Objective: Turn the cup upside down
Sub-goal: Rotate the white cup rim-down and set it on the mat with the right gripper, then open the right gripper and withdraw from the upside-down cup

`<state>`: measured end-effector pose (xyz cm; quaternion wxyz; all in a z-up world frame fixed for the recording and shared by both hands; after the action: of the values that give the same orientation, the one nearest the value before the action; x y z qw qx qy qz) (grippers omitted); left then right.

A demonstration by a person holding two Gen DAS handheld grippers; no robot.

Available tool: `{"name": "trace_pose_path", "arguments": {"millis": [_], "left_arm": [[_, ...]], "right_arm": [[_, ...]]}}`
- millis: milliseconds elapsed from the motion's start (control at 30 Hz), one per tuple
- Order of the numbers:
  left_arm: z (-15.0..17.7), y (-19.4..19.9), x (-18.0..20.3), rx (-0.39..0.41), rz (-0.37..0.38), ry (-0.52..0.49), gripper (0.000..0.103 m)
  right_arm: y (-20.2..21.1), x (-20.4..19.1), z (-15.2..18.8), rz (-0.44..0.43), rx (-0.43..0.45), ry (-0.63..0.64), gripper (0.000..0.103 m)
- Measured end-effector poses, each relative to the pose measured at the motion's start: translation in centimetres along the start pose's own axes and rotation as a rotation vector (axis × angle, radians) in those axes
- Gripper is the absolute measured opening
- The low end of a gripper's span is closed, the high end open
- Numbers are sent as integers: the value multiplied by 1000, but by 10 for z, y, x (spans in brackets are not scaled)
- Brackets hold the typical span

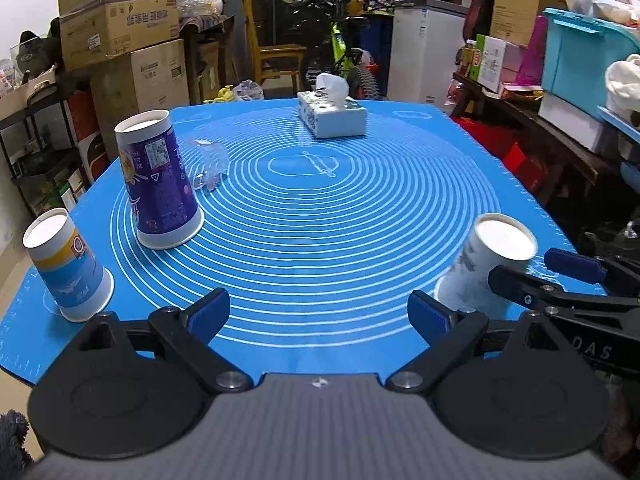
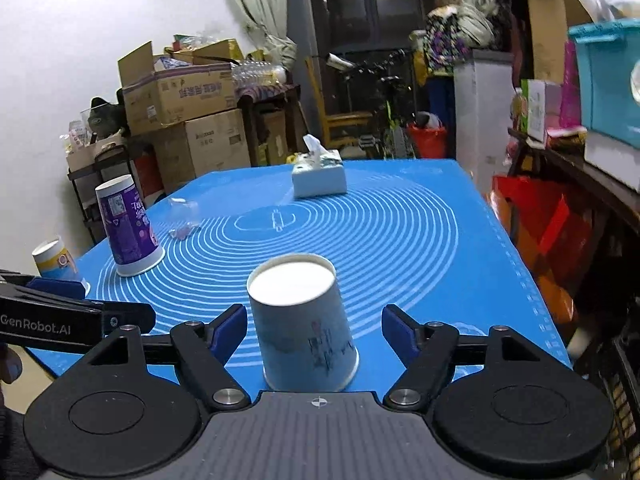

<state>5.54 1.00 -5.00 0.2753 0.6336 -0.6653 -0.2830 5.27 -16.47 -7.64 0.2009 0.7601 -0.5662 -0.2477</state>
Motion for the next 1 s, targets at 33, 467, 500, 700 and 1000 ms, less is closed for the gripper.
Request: {"name": "trace_pose_path", "arguments": {"millis": [33,467,500,700,1000], "left_arm": [[1,3,2,1,7,-5,95],[25,20,24,-31,56,-48,95],[27,20,25,-35,59,-50,95],[36,22,26,-54,73,-51,95],[41,23,31,-65,85,-65,95]], "right_arm": [[4,1,1,0,-5,-4,78],[38,2,22,16,-50,9,80],[39,3,23,16,-55,5,80],[44,5,31,34,-80,16,80],[46,9,32,37,-89,10,80]]}}
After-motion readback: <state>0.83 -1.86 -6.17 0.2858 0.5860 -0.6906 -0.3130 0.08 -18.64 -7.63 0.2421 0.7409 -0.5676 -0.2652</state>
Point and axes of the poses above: each gripper's, at about its wrist camera, not at the fingertips, and y roughly against the way its jaws point, x to its right, z to its underside, the point moved 8 cm from there along -y, roughly the way its jaws point, and after that the axes turned 8 degrees about -x, right-handed, at the moved point
